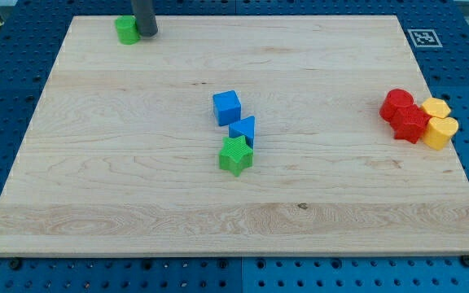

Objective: Push the blue cube towards the top side of the board

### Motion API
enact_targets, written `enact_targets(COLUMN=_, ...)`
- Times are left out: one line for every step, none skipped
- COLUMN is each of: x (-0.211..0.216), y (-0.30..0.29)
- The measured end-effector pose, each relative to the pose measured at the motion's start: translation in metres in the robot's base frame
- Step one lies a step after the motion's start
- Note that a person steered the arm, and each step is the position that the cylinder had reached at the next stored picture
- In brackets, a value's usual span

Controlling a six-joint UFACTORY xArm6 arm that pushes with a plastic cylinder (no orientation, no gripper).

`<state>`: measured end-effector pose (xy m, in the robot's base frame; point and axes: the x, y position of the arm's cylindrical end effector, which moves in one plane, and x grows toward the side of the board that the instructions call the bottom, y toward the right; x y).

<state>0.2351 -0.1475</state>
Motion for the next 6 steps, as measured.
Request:
enact_targets(x=0.02, y=0.055)
enact_targets(x=0.077, y=0.114)
enact_targets(x=0.121, y=0.152)
enact_targets(x=0.148, y=0.174)
enact_targets(x=0.177, y=0.171)
enact_targets(x=0.187, y=0.148)
